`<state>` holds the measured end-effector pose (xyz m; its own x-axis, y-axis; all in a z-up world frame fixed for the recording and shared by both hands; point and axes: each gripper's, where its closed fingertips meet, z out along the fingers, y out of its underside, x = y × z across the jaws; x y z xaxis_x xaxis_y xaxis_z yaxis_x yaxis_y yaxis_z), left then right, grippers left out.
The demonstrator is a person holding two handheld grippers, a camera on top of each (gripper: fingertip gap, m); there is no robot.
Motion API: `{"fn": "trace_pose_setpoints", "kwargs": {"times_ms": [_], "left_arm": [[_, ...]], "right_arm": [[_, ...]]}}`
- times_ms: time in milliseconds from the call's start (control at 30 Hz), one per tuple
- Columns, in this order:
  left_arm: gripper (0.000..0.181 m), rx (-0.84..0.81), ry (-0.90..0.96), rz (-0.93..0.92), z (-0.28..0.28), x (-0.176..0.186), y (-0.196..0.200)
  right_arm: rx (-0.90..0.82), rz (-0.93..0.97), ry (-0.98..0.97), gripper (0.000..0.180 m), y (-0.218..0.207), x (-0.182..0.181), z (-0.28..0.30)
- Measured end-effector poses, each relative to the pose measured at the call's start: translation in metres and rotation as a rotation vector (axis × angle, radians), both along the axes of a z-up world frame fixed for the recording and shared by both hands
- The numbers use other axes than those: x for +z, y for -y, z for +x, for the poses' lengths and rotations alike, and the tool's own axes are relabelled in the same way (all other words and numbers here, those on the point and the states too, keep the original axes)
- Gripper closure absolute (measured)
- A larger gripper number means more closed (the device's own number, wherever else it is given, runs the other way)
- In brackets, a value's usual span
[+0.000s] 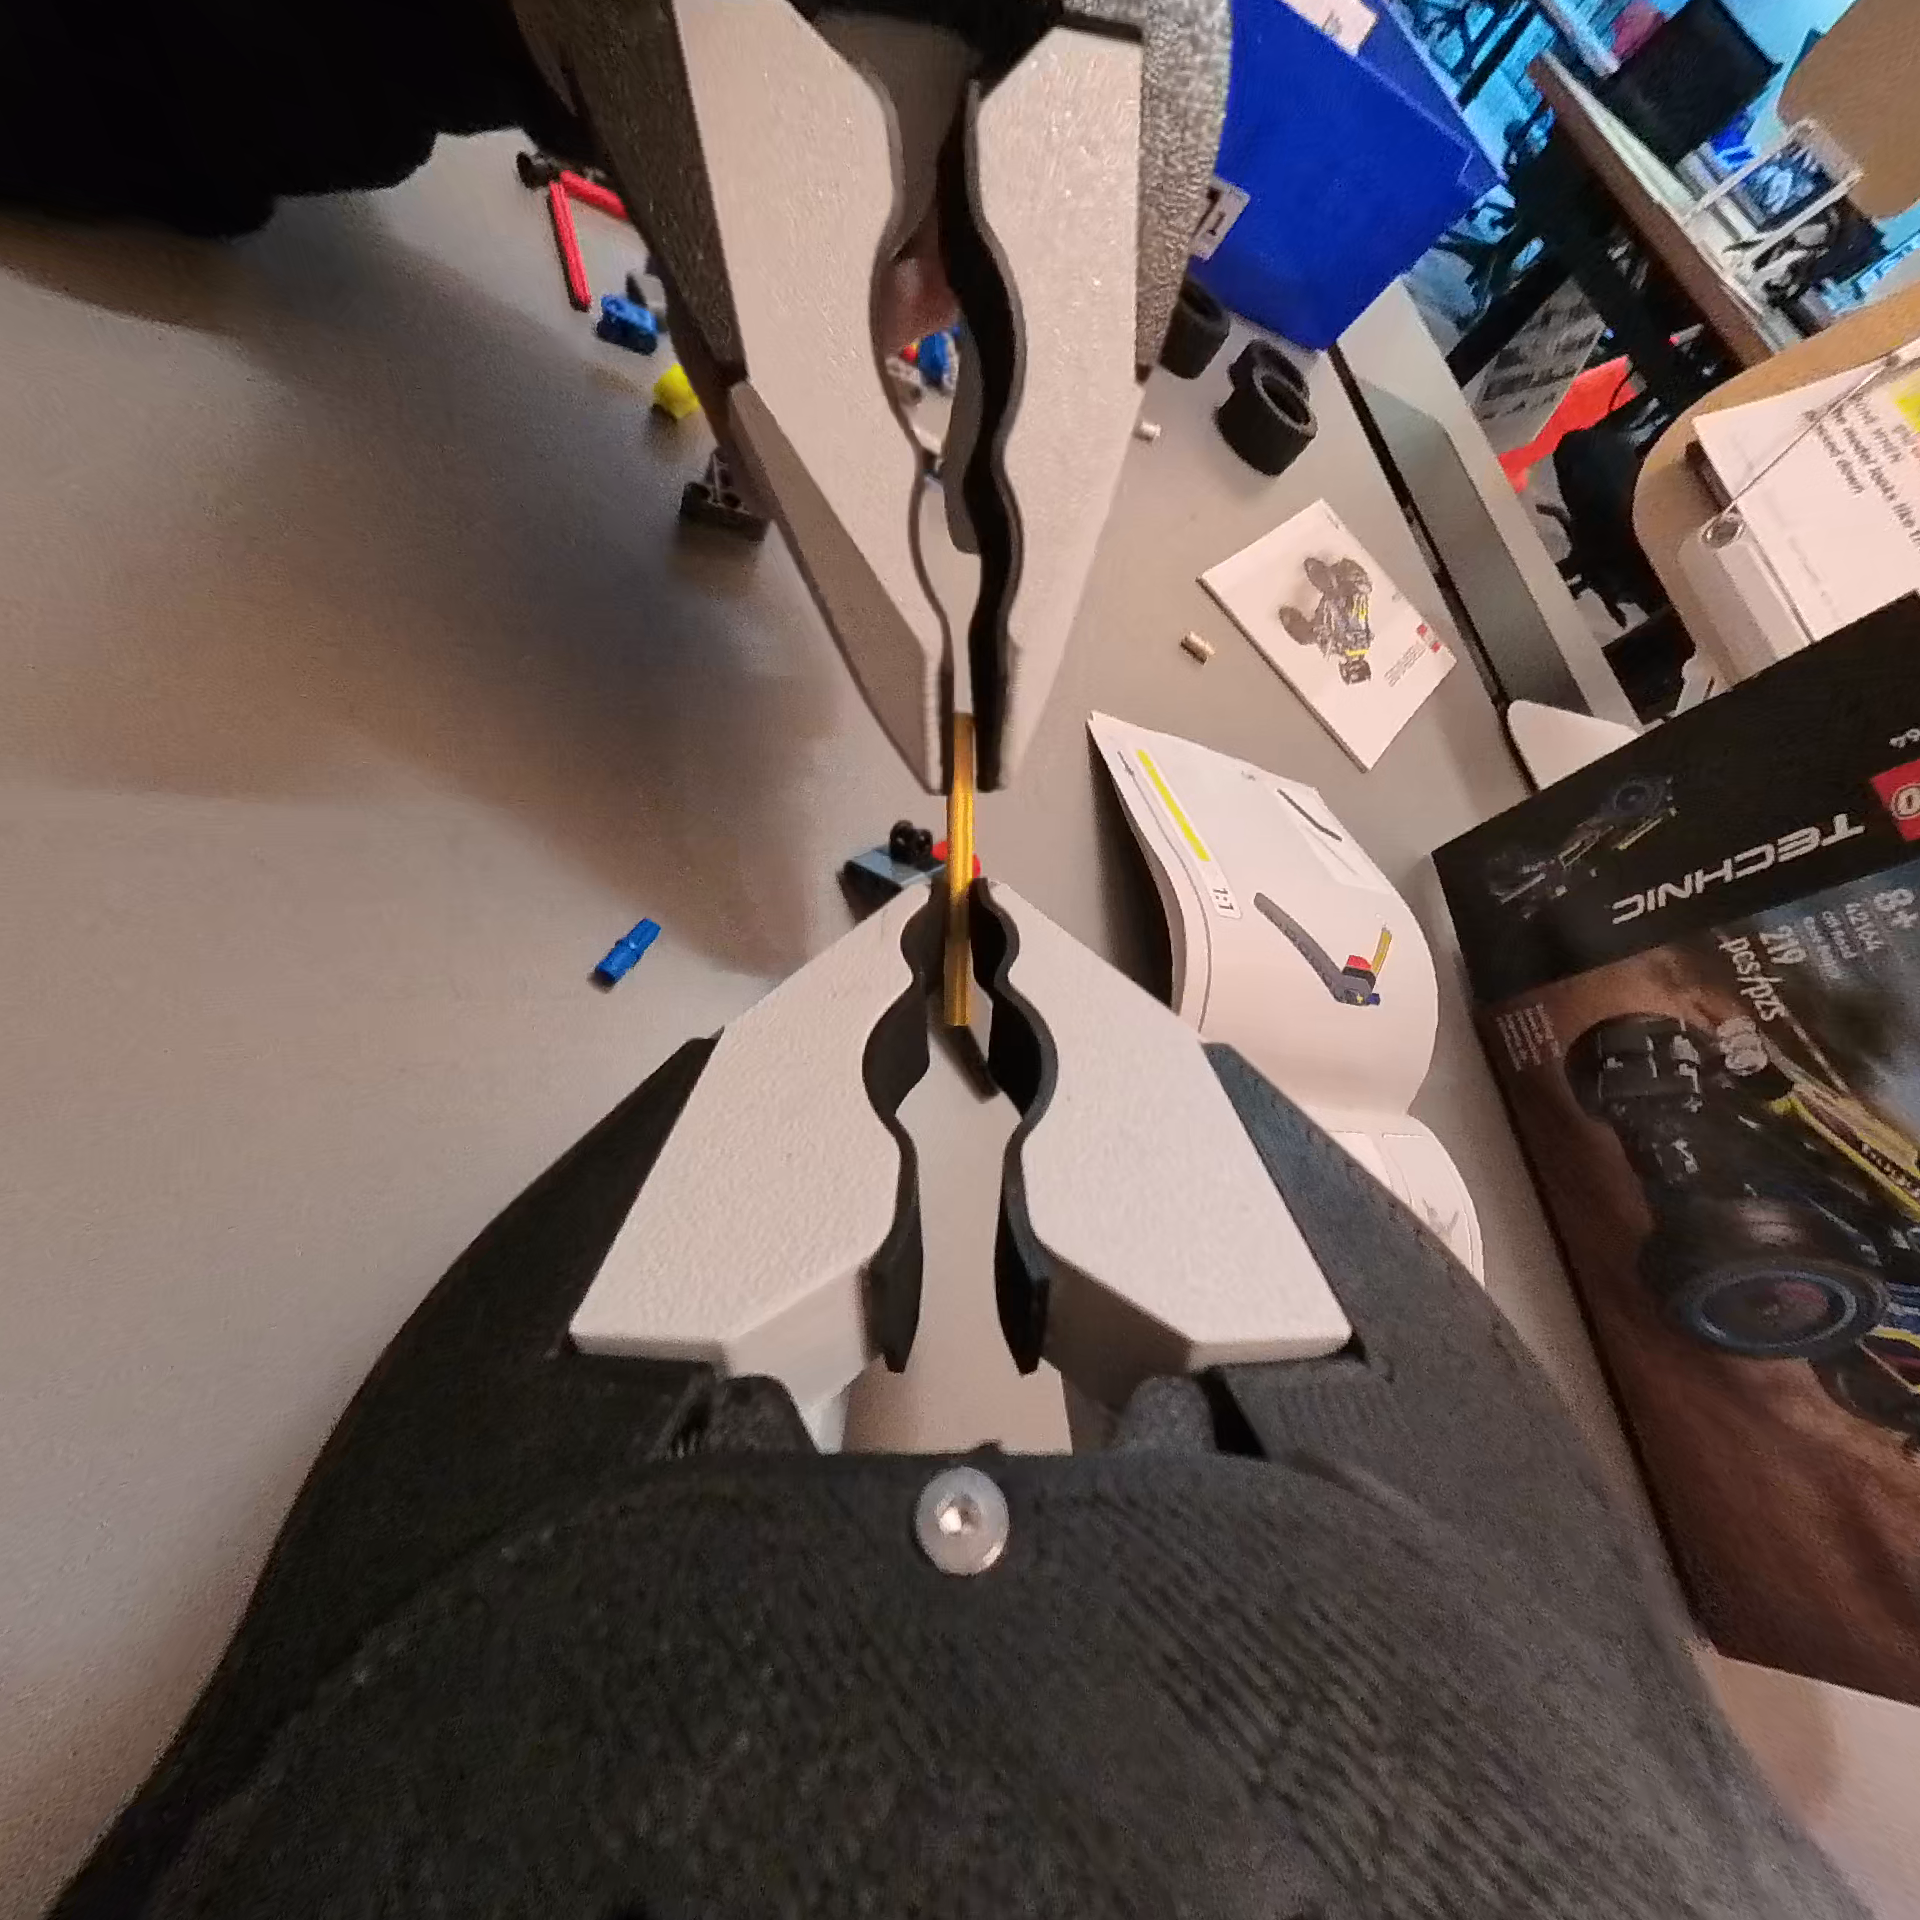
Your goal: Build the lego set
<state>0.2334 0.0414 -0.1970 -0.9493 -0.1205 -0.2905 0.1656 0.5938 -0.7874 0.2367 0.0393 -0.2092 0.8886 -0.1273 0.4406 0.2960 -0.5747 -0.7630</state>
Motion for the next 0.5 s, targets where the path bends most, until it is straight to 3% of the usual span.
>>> {"fn": "trace_pose_setpoints", "kwargs": {"times_ms": [233, 500], "left_arm": [[0.179, -0.013, -0.002, -0.004, -0.001, 0.004, -0.001], [0.179, -0.096, -0.161, -0.318, -0.012, 0.042, 0.001]], "right_arm": [[0.024, 0.072, -0.027, 0.177, 0.000, 0.005, -0.001], [0.164, 0.455, -0.188, 0.175, 0.001, 0.056, -0.016]]}}
